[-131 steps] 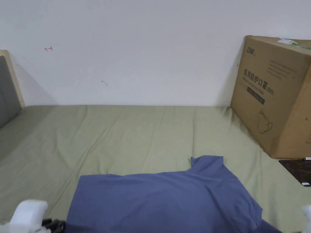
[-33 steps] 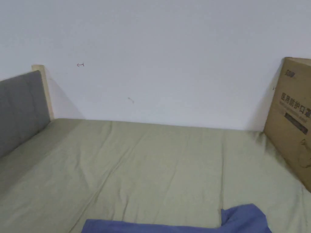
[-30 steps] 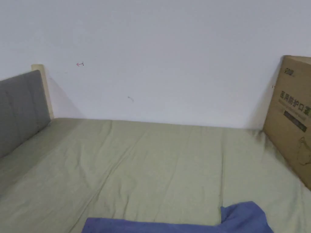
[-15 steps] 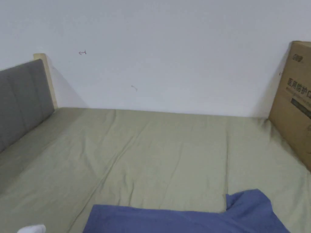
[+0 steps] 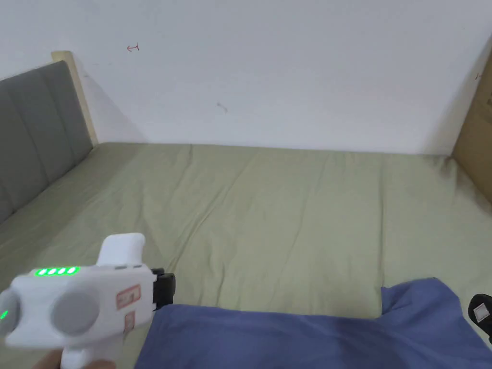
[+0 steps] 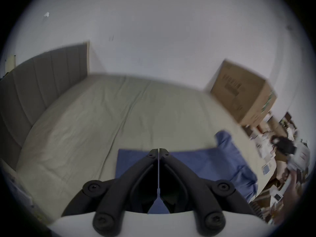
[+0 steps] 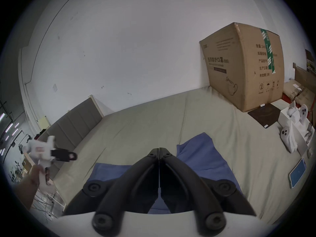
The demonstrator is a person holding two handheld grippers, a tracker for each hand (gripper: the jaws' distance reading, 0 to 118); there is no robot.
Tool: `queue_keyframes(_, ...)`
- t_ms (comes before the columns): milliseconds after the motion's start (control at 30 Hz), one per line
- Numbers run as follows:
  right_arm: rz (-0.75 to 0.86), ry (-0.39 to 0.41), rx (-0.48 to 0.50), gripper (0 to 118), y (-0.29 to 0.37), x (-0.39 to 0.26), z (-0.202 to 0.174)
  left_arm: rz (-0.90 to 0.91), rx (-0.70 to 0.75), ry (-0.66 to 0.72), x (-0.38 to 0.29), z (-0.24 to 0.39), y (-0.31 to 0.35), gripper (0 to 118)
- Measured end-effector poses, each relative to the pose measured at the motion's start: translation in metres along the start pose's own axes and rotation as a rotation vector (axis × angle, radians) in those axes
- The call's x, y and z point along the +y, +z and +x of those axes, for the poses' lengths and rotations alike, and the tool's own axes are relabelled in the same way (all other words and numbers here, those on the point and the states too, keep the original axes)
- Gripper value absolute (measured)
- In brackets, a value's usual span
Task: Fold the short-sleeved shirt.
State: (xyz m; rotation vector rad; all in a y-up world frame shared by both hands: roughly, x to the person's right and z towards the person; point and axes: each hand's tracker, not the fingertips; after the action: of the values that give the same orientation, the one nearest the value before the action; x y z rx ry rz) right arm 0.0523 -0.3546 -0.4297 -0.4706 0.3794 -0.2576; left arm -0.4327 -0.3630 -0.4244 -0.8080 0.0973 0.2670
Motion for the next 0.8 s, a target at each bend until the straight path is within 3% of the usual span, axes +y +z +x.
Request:
queue_keyframes(67,-0.039,0.024,0.000,0,-0.007,-0.002,-0.001,-0.159,-0.085,0.018,0.012,-0.025,-0.055,5)
queue_keyframes(100,-0.075,0.039,-0.005,0,-0.011,-0.003,0.000,-0.207,-0.091,0.029,0.013,-0.035,-0.078,40)
queue_keyframes(133,-0.088,0.037,-0.013,0,-0.015,-0.006,0.006,-0.236,-0.068,0.028,0.009,-0.045,-0.099,90)
queue_keyframes(167,-0.102,0.035,-0.014,0,-0.018,-0.009,0.009,-0.255,-0.007,0.037,0.006,-0.053,-0.118,118)
queue_keyframes(200,-0.124,0.028,-0.009,0,-0.020,-0.011,0.012,-0.290,0.050,0.010,0.002,-0.061,-0.137,112)
queue_keyframes(300,-0.166,0.019,-0.027,0,-0.025,-0.014,0.021,-0.280,0.114,-0.029,-0.009,-0.073,-0.163,111)
queue_keyframes(400,-0.210,0.011,-0.052,0,-0.035,-0.017,0.035,-0.351,0.127,-0.064,-0.025,-0.074,-0.192,115)
queue_keyframes(533,-0.245,0.008,-0.086,0,-0.050,-0.020,0.050,-0.292,0.115,-0.179,-0.032,-0.057,-0.187,106)
queue_keyframes(567,-0.253,0.005,-0.094,0,-0.054,-0.021,0.054,-0.260,0.109,-0.223,-0.032,-0.051,-0.180,93)
queue_keyframes(667,-0.267,-0.029,-0.106,0,-0.067,-0.023,0.071,-0.195,0.086,-0.327,-0.031,-0.030,-0.161,1)
queue_keyframes(800,-0.290,-0.043,-0.128,0,-0.095,-0.017,0.089,-0.201,-0.009,-0.275,-0.026,-0.018,-0.149,2)
